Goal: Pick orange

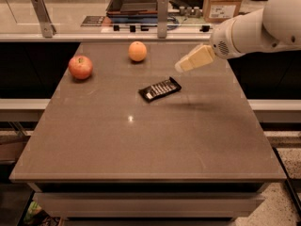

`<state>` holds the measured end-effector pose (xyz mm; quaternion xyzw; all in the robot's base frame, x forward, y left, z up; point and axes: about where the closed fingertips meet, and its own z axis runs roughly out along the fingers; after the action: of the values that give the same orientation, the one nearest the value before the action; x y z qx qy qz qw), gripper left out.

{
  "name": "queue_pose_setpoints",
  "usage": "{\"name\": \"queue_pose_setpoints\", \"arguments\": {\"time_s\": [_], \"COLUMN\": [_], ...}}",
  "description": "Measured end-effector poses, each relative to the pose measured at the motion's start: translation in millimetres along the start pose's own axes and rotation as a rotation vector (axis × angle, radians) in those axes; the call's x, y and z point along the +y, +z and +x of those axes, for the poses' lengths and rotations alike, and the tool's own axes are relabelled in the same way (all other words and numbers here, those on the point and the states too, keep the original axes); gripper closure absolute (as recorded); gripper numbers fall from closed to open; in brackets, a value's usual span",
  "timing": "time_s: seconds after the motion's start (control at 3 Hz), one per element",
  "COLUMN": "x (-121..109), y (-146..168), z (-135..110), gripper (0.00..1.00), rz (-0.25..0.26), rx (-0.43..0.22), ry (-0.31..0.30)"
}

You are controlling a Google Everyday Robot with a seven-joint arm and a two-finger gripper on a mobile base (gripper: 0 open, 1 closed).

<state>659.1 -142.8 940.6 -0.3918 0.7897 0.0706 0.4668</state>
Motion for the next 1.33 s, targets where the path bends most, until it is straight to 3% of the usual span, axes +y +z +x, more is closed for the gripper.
{"name": "queue_pose_setpoints", "arguments": {"time_s": [0.33,1.33], "x": [-12.0,-1.8], "y": [32.1,86.9], "z": [-18.1,-36.3], "gripper": [0.0,0.0], "rz": [-0.013,-0.055], "rx": [-0.059,-0.043], "ry": [0.029,0.018]}}
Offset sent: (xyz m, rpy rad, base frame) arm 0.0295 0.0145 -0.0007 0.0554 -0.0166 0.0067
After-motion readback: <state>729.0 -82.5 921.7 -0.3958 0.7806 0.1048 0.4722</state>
